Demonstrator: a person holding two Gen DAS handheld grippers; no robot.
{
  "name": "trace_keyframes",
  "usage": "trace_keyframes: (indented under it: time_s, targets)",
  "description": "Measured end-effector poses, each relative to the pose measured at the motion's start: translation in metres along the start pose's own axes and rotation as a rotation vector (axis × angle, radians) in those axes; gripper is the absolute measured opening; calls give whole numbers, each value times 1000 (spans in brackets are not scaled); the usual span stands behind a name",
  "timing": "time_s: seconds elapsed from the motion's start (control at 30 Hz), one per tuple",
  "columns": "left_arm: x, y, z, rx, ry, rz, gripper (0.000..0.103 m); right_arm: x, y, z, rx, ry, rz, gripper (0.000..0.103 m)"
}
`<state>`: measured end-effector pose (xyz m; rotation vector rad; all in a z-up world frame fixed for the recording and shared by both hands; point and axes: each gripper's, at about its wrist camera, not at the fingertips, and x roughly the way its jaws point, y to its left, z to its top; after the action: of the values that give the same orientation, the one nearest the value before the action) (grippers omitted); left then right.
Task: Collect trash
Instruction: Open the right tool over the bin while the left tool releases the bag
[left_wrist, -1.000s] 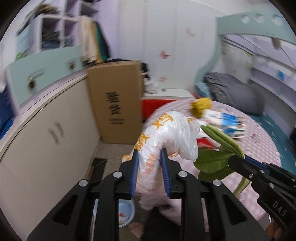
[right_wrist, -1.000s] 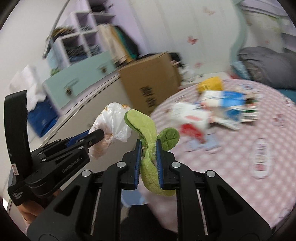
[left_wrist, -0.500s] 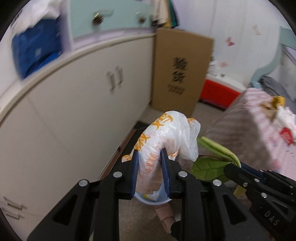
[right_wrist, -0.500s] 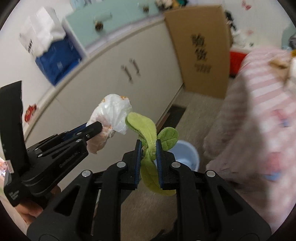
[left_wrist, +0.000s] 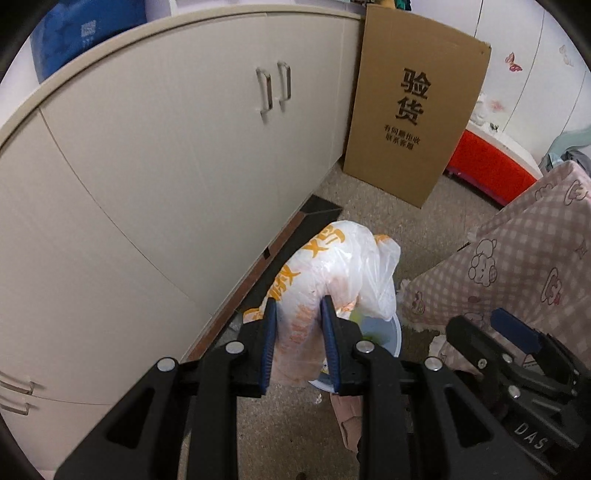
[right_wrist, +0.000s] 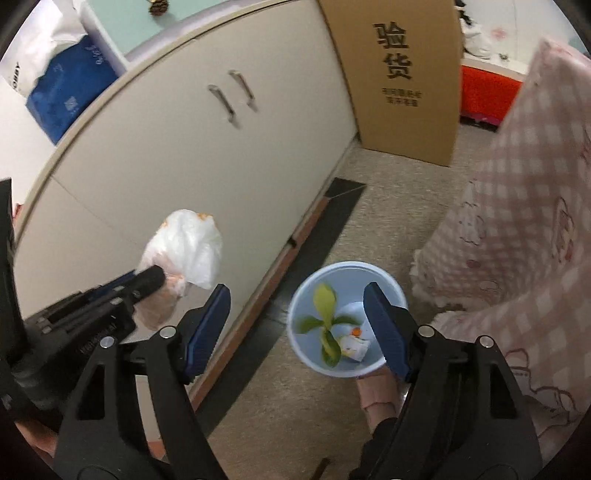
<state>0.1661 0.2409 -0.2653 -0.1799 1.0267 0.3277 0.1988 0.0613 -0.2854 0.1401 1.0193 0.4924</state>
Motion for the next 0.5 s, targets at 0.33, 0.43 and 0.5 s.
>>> trace_keyframes:
  time_s: [0.33, 0.43, 0.5]
  targets:
    - [7, -27, -2, 45, 24, -20, 24, -33, -13, -5, 29, -206, -66, 78]
    - [7, -34, -1, 55, 28, -21, 24, -40, -19, -5, 60, -239, -53, 80]
    - [8, -39, -1, 59, 31, -23, 24, -44, -24, -5, 79, -249, -52, 82]
